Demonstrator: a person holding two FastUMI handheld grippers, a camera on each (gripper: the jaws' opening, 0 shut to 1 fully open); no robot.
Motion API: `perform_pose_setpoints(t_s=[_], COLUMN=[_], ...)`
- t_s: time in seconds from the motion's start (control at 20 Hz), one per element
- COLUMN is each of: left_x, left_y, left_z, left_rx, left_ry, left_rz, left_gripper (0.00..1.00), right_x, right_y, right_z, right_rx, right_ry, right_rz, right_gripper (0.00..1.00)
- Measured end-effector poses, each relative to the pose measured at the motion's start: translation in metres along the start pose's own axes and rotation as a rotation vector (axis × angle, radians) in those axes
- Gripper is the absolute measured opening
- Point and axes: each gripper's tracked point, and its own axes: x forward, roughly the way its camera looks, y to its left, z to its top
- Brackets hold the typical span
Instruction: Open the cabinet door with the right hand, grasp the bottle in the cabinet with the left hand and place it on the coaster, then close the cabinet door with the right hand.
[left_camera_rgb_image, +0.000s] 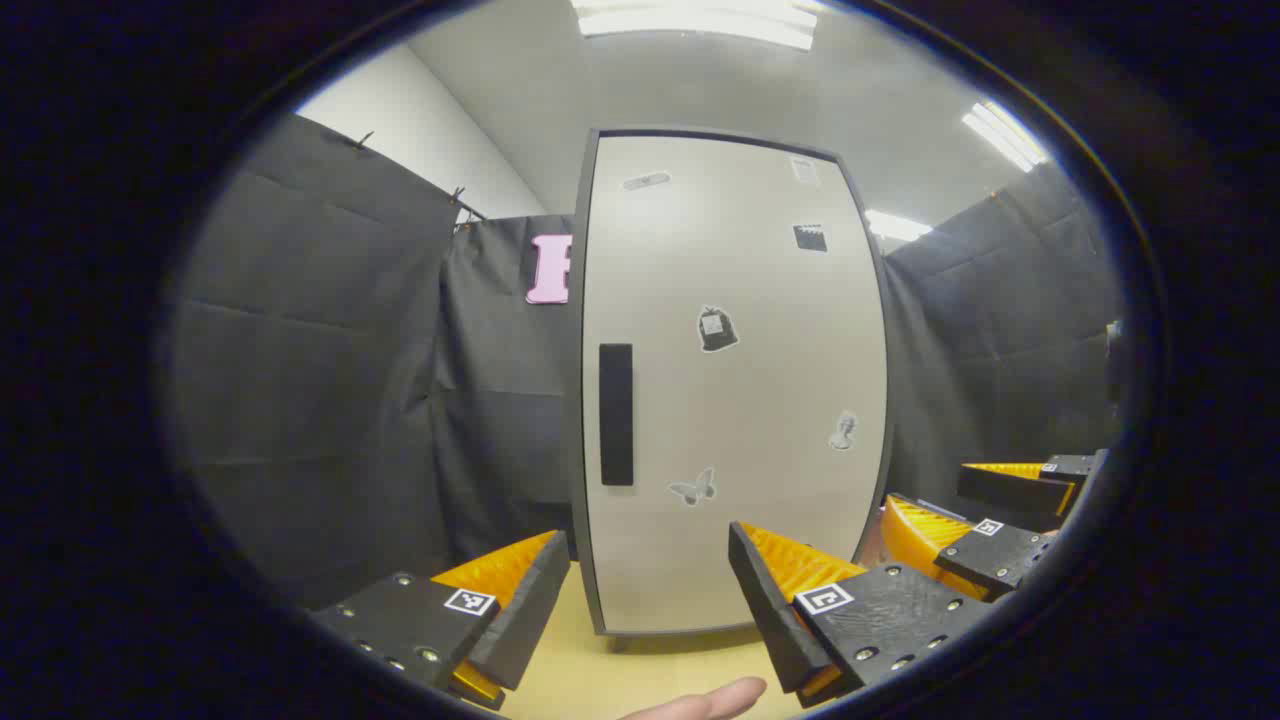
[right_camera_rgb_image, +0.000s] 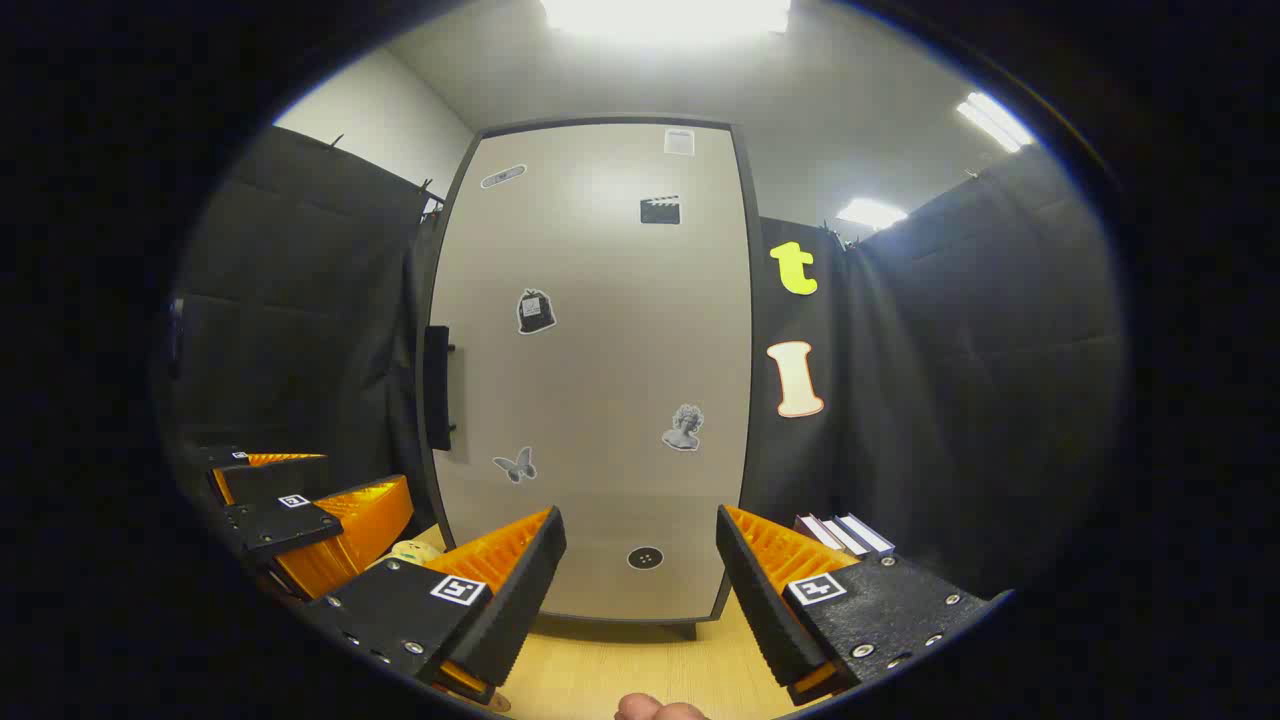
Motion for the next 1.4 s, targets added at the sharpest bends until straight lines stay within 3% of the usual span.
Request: perform_pose_setpoints(t_s=[0.05,0.1,0.3,0.5,0.55,0.6,0.7,1.1,1.15,1.35,1.4], left_x=[0.0,-0.001,-0.006,-0.006,-0.006,-0.007,-0.006,-0.007,-0.007,-0.005,-0.005], left_y=[0.0,0.0,0.002,0.002,0.003,0.002,0.002,0.0,0.0,0.001,0.001], left_z=[0.002,0.004,0.009,0.009,0.009,0.008,0.009,0.013,0.014,0.015,0.015], left_rx=[0.001,0.006,0.005,-0.001,-0.002,-0.004,-0.007,0.003,0.006,0.015,0.015], left_ry=[-0.005,-0.01,-0.027,-0.029,-0.028,-0.025,-0.027,-0.036,-0.038,-0.044,-0.044], left_rz=[-0.007,-0.009,-0.012,-0.014,-0.014,-0.018,-0.02,-0.026,-0.026,-0.025,-0.025], left_gripper=[0.92,0.97,0.92,0.92,0.96,0.92,0.96,0.96,0.92,0.96,0.92], right_x=[0.0,-0.001,-0.003,-0.005,-0.004,-0.004,-0.004,-0.001,0.0,0.004,0.006], right_y=[0.0,0.0,-0.001,-0.004,-0.003,-0.004,-0.004,-0.006,-0.006,-0.008,-0.009], right_z=[0.001,0.002,0.0,0.003,0.005,0.006,0.007,0.007,0.006,0.006,0.007], right_rx=[-0.003,-0.006,-0.001,0.005,0.004,0.001,0.0,-0.007,-0.007,-0.007,-0.01], right_ry=[-0.004,-0.006,-0.001,-0.01,-0.014,-0.017,-0.018,-0.014,-0.014,-0.013,-0.015], right_rz=[-0.003,-0.006,-0.015,-0.023,-0.024,-0.026,-0.026,-0.03,-0.029,-0.034,-0.037], right_gripper=[0.94,0.94,0.94,0.96,0.94,0.94,0.94,0.94,0.94,0.94,0.96])
